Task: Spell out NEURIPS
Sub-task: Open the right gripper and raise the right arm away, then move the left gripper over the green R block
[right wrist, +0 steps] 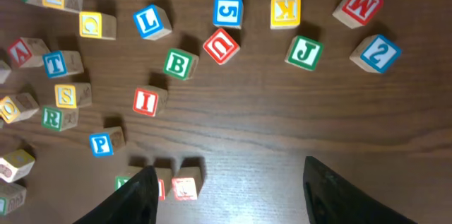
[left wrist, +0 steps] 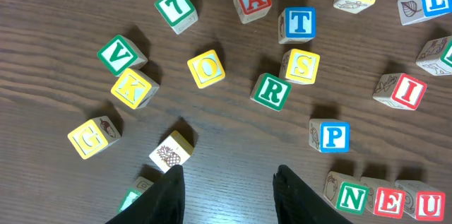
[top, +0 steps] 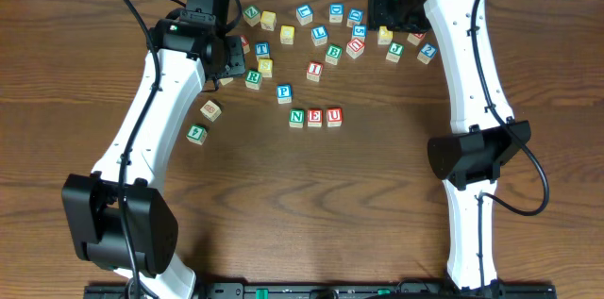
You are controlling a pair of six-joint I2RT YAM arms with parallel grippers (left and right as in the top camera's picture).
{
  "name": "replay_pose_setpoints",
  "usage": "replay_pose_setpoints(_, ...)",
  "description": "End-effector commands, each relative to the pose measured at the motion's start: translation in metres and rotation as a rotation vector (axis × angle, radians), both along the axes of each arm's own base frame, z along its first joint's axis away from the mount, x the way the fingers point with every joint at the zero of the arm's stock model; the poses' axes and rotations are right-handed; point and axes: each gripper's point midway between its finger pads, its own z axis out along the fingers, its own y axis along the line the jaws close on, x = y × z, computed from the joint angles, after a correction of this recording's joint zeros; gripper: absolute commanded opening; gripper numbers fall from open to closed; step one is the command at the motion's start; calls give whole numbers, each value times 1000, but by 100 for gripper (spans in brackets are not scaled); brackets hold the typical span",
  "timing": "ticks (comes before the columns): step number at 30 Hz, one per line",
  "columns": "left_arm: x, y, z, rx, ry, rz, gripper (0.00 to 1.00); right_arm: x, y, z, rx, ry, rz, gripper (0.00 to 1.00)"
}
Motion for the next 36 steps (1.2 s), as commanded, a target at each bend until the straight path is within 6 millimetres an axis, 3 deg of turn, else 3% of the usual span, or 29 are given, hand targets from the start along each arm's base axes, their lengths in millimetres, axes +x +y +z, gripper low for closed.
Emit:
replay_pose_setpoints(1,2,4,8,14,-21,-4,41,1,3,15,2,-47,19,63)
replay_pose_setpoints(11,2,4,8,12,-22,-1,41,2,4,10,0,-40,21,70)
replay_pose_setpoints(29,1,1,8,-10,-19,18,41,-3,13,-17,-17,26,40,71)
replay_pose_setpoints(36,1,0,7,-14,-18,25,40,-3,13,-18,-17,27,40,71)
